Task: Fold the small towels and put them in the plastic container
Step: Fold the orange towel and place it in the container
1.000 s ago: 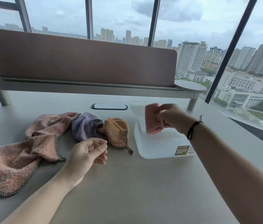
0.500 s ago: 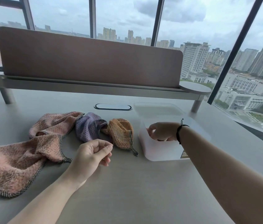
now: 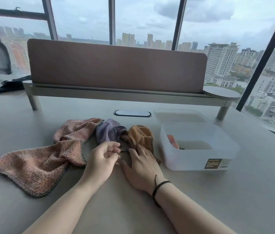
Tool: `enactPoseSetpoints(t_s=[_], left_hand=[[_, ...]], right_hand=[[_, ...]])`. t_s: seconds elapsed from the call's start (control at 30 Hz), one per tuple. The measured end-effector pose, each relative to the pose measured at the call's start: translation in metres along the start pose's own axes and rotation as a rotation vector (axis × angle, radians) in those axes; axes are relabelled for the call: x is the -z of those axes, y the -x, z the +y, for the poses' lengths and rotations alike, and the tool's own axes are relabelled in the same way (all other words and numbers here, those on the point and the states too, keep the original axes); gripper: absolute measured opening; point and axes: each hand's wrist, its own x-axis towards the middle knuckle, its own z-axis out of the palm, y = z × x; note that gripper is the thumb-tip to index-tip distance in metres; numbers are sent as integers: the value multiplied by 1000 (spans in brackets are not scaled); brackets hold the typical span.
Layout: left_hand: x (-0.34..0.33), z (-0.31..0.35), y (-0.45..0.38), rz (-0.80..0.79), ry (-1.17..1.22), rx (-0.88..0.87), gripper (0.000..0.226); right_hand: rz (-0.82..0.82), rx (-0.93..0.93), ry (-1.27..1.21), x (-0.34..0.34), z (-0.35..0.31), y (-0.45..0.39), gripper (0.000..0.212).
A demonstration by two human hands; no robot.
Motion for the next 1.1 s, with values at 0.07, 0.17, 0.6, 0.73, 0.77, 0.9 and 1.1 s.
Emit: enactPoseSetpoints(t_s=[0.07, 0.17, 0.6, 0.73, 0.77, 0.9, 1.1], left_hand=[[8, -2, 2, -81, -127, -50, 44], [12, 1, 9, -239, -286, -199, 48], [7, 0, 21, -332, -655, -419, 38], [6, 1, 23, -237, -662, -435, 34], [7, 1, 24, -232, -652, -431, 35], [10, 4, 27, -199, -645, -438, 23], [14, 15, 36, -248, -827, -428, 81]], right_hand=[[54, -6, 16, -4, 5, 2, 43], [127, 154, -127, 0, 3, 16, 27], [122, 197, -185, 18, 37, 53, 38], [141, 152, -187, 21, 46, 50, 33], [143, 144, -199, 21, 47, 49, 37], [226, 41, -309, 23, 50, 50, 22], [344, -72, -397, 31, 50, 56, 34]])
